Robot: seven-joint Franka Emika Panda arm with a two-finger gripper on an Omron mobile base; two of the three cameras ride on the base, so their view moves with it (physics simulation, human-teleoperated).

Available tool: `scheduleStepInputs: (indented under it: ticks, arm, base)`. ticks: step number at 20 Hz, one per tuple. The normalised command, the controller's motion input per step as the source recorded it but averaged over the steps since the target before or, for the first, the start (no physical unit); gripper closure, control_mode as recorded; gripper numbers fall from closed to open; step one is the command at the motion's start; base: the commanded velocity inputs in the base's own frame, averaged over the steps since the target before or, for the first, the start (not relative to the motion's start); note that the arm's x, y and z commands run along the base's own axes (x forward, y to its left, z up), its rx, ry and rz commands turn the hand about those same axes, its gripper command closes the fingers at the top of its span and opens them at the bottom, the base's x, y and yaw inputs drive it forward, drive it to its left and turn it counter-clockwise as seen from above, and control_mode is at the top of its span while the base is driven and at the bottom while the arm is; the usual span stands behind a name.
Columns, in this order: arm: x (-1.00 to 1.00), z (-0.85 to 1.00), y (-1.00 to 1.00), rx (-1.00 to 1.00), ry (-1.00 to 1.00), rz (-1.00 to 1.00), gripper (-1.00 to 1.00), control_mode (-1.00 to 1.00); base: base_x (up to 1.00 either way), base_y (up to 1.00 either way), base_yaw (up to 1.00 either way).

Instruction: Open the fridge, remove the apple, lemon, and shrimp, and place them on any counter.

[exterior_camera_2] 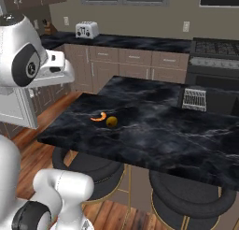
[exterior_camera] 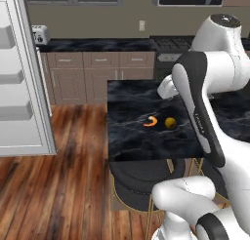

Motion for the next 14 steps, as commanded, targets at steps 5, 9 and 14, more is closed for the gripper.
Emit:
scheduleStepInputs:
  ticks: [5,9,14]
  arm:
    - [-0.32,0.00,0.00,0.00,-0.14,0.00,-1.00,-1.00]
    - [-0.07,0.00,0.00,0.00,0.00,0.00,-1.00,-1.00]
    - [0.00,0.00,0.00,0.00,0.00,0.00,-1.00,-1.00]
  base:
    - [0.00,0.00,0.00]
    - [0.00,0.00,0.00]
    - [0.00,0.00,0.00]
